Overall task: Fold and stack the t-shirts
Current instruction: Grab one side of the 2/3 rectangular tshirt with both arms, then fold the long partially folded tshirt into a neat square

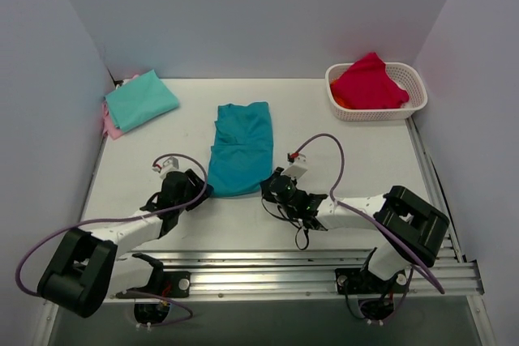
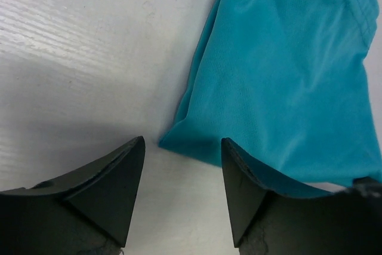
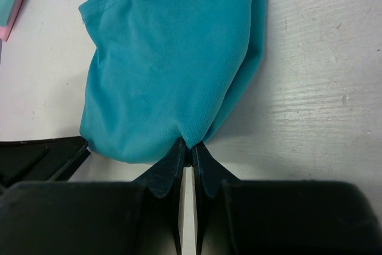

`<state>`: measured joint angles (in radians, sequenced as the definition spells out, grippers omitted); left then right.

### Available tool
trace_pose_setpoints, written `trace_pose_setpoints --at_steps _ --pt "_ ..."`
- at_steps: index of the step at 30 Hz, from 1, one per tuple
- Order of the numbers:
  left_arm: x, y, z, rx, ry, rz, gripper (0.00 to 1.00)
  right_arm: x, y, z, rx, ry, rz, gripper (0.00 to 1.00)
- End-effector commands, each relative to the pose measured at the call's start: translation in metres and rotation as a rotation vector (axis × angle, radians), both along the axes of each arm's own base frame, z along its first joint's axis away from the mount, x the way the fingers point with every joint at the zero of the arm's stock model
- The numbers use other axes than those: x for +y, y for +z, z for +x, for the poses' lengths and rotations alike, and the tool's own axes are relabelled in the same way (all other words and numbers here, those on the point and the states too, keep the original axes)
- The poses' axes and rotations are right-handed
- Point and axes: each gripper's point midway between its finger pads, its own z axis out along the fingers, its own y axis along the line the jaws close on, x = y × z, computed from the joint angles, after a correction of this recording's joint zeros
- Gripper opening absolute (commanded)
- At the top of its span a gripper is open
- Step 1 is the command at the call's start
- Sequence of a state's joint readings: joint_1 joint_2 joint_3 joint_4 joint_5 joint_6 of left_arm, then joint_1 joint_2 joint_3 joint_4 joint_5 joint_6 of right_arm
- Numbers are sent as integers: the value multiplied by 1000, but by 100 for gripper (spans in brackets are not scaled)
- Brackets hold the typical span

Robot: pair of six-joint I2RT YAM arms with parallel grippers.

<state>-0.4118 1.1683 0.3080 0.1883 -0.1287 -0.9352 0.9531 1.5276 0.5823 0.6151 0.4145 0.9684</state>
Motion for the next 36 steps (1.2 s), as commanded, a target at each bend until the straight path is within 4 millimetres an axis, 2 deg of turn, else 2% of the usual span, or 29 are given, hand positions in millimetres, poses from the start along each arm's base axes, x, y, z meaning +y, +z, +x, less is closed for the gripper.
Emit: trace_pose_setpoints --at_steps 1,7,10,15,17,18,20,21,23,24,26,27,29,30,32,36 --pt "-6 -9 9 -4 -18 14 60 -11 8 9 -25 -47 1 0" --pt "-15 -21 17 10 -36 11 41 -16 6 15 -21 -54 2 0" --pt "-17 -24 19 13 -37 14 38 -17 4 16 -17 -55 -3 0" --pt "-19 -23 23 2 -37 13 25 -18 3 16 -15 -50 -3 0" --pt "-21 -18 26 -14 -48 11 6 -17 4 15 -14 -46 -2 0" --pt "-24 -9 26 -34 -65 -9 2 -18 6 15 -17 -48 2 0" --pt "-28 3 21 -60 -73 -30 2 -21 8 11 -13 -44 -3 0" --pt "-30 15 14 -74 -80 -22 2 -20 15 9 -21 -39 11 0" --pt "-34 32 6 -89 -87 -13 2 -24 17 1 -12 -30 3 0" --pt "-36 44 -7 -92 -108 -13 2 -21 28 -5 -25 -15 25 0" --pt "-36 60 -16 -113 -109 -30 2 -25 33 -14 -18 -5 17 0" --pt "-32 69 -27 -115 -114 -35 2 -25 45 -18 -34 4 41 0" --pt "-31 82 -34 -133 -117 -49 2 -27 51 -24 -30 23 28 0" --pt "-28 94 -39 -153 -116 -60 2 -24 66 -24 -46 31 47 0" --pt "-23 105 -41 -174 -107 -60 2 -23 74 -26 -48 52 15 0" --pt "-21 128 -38 -210 -94 -65 2 -15 99 -18 -83 58 5 0"
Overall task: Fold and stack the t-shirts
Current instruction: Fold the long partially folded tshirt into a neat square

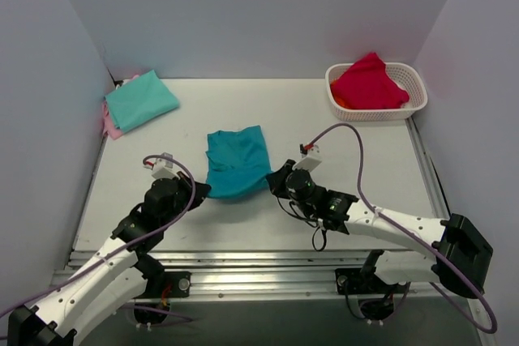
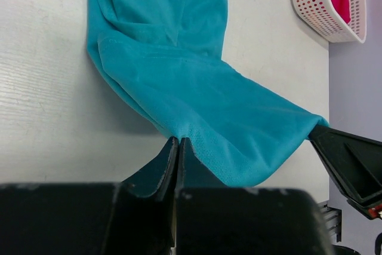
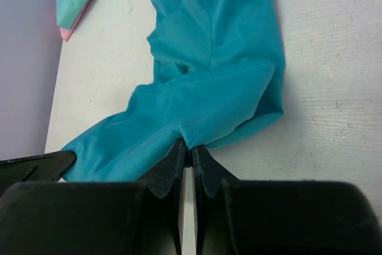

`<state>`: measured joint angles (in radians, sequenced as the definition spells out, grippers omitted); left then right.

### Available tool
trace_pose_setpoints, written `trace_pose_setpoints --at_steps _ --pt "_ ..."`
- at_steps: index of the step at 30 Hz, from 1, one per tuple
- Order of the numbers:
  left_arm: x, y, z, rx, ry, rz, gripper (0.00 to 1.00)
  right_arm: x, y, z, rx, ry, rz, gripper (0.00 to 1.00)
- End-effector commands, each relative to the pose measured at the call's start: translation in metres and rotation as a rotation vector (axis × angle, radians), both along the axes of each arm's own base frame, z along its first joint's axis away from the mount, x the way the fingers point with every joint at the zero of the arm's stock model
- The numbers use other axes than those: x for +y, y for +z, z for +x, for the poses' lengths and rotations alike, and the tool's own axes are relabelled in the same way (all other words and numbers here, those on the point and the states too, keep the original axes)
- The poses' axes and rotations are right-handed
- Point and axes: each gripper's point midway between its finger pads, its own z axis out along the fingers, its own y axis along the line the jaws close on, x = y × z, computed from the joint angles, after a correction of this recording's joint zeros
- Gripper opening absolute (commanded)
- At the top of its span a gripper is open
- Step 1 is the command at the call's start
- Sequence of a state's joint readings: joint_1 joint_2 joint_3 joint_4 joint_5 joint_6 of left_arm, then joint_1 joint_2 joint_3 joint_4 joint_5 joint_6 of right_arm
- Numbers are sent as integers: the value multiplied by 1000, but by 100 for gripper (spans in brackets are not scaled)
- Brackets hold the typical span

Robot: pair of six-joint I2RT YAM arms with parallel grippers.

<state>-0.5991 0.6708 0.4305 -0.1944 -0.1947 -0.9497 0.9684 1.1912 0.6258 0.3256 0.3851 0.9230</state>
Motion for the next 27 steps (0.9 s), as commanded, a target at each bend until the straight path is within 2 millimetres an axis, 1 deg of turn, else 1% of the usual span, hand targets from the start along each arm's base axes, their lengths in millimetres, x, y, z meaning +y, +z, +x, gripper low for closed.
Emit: trace_pose_setpoints --at_steps 1,2,3,4,5,6,7,8,10,11,12,15,17,18,19,20,21,22,23,24,25,26,27 --pt "7 16 3 4 35 30 2 2 22 7 -33 -5 -41 0" --pt "6 18 5 3 40 32 2 4 19 10 -31 -8 -56 0" --pt "5 19 10 3 46 39 2 6 21 14 -37 -17 -61 0" --pt "4 28 14 -14 51 33 2 11 29 19 -49 -18 -56 0" --pt "3 31 18 -16 55 33 2 12 31 24 -54 -24 -59 0" --pt "2 32 24 -17 63 37 2 17 24 28 -44 -23 -79 0" --pt "0 40 28 -31 66 30 2 19 24 33 -44 -29 -86 0" --pt "-2 40 34 -31 69 31 2 25 23 41 -40 -30 -96 0" --pt "-3 45 41 -36 70 25 2 34 23 48 -37 -18 -95 0" --pt "-5 48 47 -40 70 20 2 39 20 55 -30 -16 -99 0" --pt "-3 51 53 -43 80 14 2 43 20 58 -29 -12 -97 0" --pt "-5 57 64 -50 67 -4 2 51 19 68 -24 -7 -101 0" --pt "-1 58 74 -50 75 -11 2 54 17 72 -19 -5 -105 0" --pt "0 58 77 -47 76 -14 2 53 21 78 -24 -13 -97 0" --pt "7 58 83 -46 95 -18 2 53 22 81 -25 -15 -93 0" --pt "5 56 88 -42 82 -29 2 55 21 83 -21 -11 -92 0" --pt "7 58 92 -46 85 -37 2 56 24 87 -24 -11 -86 0" --pt "13 57 98 -45 101 -42 2 54 26 93 -24 -20 -84 0" --pt "12 54 104 -39 94 -48 2 55 23 98 -20 -21 -87 0" --pt "13 54 109 -36 98 -52 2 58 28 103 -23 -12 -73 0" --pt "18 56 116 -44 110 -59 2 54 29 111 -23 -24 -74 0" --pt "19 51 127 -43 117 -62 2 54 22 118 -12 -30 -83 0" --pt "15 49 133 -34 95 -73 2 52 20 125 -6 -36 -85 0"
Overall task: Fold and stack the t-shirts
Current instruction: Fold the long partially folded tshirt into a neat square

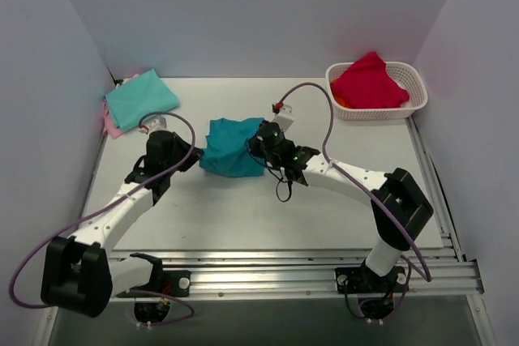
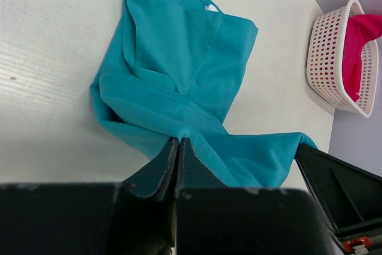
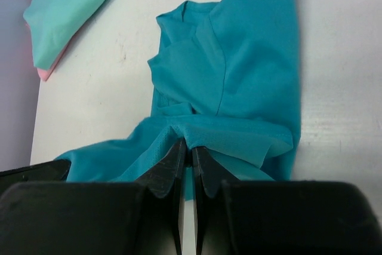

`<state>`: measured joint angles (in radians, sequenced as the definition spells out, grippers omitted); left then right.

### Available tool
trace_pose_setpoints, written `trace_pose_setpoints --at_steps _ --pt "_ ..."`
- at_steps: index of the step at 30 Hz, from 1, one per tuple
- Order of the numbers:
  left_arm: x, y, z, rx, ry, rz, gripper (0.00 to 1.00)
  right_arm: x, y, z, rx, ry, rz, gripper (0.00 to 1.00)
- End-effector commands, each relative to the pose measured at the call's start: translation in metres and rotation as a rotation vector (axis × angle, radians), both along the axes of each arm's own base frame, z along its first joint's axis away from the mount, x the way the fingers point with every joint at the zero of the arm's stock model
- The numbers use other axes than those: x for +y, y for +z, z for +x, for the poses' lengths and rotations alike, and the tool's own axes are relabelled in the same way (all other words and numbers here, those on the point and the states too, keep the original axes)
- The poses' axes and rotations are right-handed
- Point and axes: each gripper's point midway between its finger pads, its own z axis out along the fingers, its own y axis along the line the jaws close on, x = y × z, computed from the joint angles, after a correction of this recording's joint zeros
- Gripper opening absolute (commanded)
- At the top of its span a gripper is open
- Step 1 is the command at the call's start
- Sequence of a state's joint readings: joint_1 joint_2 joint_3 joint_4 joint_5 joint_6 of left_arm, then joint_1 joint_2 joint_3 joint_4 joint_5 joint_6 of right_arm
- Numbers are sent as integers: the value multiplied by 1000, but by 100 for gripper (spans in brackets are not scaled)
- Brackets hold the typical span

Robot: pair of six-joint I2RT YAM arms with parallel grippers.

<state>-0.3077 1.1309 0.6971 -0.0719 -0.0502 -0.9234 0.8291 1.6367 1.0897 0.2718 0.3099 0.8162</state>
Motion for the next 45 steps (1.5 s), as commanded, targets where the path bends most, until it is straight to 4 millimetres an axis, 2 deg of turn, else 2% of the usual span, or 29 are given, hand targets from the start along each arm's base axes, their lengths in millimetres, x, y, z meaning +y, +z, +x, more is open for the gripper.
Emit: trace_pose_setpoints --at_steps 1,3,4,5,6,7,8,9,10,12,13,15,17,18,19,20,21,22,23,24,25,32,36,37,38,40,42,43,45 --pt "-12 47 41 -141 -52 -72 2 -5 18 39 -31 -32 26 0" --pt "-11 29 69 -98 -64 -83 2 -7 -1 65 3 -58 10 0" --pt "-13 54 92 -150 -77 -92 2 -6 -5 94 15 -67 27 0" --pt "-9 28 118 -98 -73 -82 2 -7 -10 110 20 -82 25 0" --pt "-16 28 136 -111 -119 -92 3 -11 -13 127 31 -112 18 0" --pt "-21 24 180 -140 -145 -80 15 -13 -7 166 0 -153 10 1" --pt "-13 25 206 -159 -156 -97 20 -14 -3 186 -34 -163 7 45" --pt "-21 21 222 -158 -225 -135 30 -16 6 206 -79 -178 7 79" --pt "-24 18 259 -169 -246 -182 58 -7 18 233 -136 -160 25 100" --pt "-22 21 284 -194 -274 -209 92 -21 25 257 -161 -172 16 100" --pt "-23 17 289 -175 -297 -192 95 -23 32 262 -173 -174 20 100" --pt "-23 30 304 -213 -314 -156 98 -30 47 259 -207 -196 -7 100" --pt "-20 42 304 -248 -327 -120 97 -40 90 249 -293 -232 27 100" --pt "-21 43 301 -252 -329 -109 97 -42 66 237 -260 -227 2 100" --pt "-19 45 300 -256 -330 -99 97 -47 89 228 -297 -233 31 100" --pt "-17 53 297 -265 -326 -98 97 -48 96 223 -321 -234 50 100" --pt "-16 47 293 -252 -322 -99 97 -51 80 215 -295 -236 30 100" --pt "-14 61 289 -279 -321 -93 97 -50 92 206 -312 -233 38 100" --pt "-11 63 286 -282 -310 -85 97 -50 92 201 -312 -235 33 100" --pt "-9 50 278 -258 -305 -73 97 -52 81 194 -293 -234 14 100" --pt "-7 69 271 -296 -299 -57 97 -51 87 186 -297 -231 16 100" --pt "28 78 227 -301 -127 63 97 -53 61 144 -289 -192 53 100" --pt "12 70 214 -395 -132 -68 98 -59 41 122 -270 -179 117 99" --pt "3 64 217 -425 -160 -106 98 -58 45 119 -286 -171 143 99" --pt "-2 55 217 -415 -170 -133 99 -61 31 112 -265 -166 137 98" --pt "-16 33 224 -394 -180 -193 100 -64 23 107 -251 -167 140 98" --pt "-30 26 227 -405 -188 -238 100 -68 12 102 -231 -168 124 98" --pt "-35 10 230 -386 -185 -252 100 -70 8 100 -227 -169 118 98" --pt "-48 7 235 -390 -195 -277 100 -77 -1 96 -214 -178 103 98"
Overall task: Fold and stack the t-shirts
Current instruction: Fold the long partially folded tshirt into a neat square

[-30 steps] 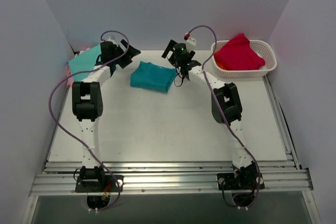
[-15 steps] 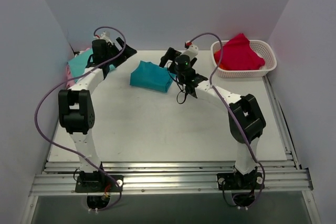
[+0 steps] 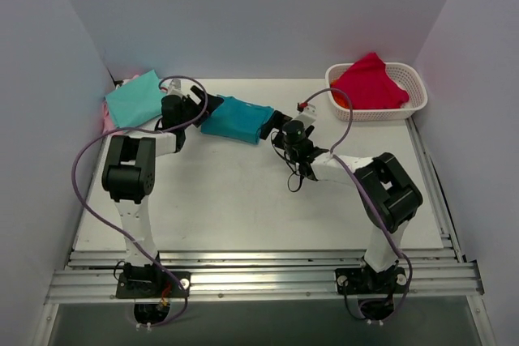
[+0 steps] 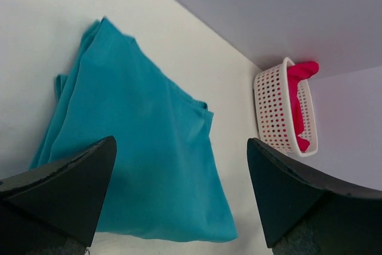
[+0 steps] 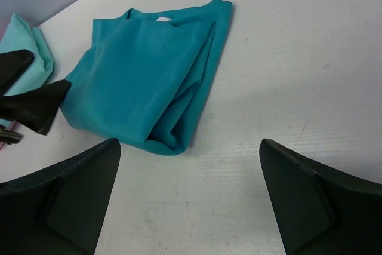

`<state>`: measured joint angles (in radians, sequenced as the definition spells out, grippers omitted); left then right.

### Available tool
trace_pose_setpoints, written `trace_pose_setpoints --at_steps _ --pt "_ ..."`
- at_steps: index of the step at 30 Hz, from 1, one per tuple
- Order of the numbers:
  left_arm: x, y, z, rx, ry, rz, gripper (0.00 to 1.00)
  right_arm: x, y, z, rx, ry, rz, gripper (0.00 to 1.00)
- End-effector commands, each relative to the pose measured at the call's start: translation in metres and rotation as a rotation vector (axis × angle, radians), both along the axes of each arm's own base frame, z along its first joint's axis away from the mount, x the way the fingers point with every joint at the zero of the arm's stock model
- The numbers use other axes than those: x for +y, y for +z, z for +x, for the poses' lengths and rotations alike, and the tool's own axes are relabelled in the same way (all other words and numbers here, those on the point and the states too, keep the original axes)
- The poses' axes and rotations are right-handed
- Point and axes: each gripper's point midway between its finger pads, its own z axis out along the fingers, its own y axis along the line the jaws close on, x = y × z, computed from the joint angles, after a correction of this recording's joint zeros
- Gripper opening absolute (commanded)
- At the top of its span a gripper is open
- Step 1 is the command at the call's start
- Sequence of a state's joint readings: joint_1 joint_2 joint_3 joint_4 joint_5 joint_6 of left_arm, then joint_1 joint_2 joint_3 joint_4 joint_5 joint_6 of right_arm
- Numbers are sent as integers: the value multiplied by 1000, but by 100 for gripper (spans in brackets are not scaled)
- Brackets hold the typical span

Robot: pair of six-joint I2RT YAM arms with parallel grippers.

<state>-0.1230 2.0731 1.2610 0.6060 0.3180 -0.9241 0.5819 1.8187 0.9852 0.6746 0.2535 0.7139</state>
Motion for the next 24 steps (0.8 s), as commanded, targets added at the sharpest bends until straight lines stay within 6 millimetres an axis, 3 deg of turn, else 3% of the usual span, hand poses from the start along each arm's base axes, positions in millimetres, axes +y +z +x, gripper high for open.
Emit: trace_pose_setpoints --at_steps 1,7,11,14,18,20,24 --pt "-36 19 10 -109 -47 -92 95 -5 48 5 -122 -23 90 98" --pt "-88 8 10 -102 -116 -80 94 -21 21 9 -77 -55 62 98" --pt "-98 10 8 -115 -114 -52 93 -25 7 14 -54 -57 65 98" --pt "-93 20 7 -130 -92 -17 93 -27 -1 17 -40 -52 64 98" --pt "-82 51 7 -171 -44 34 93 -26 -3 21 -39 -45 72 98" --pt "-87 63 3 -194 -60 22 93 -28 -6 23 -37 -45 73 98" --pt "-114 79 -7 -225 -129 6 93 -28 -11 26 -27 -41 81 97"
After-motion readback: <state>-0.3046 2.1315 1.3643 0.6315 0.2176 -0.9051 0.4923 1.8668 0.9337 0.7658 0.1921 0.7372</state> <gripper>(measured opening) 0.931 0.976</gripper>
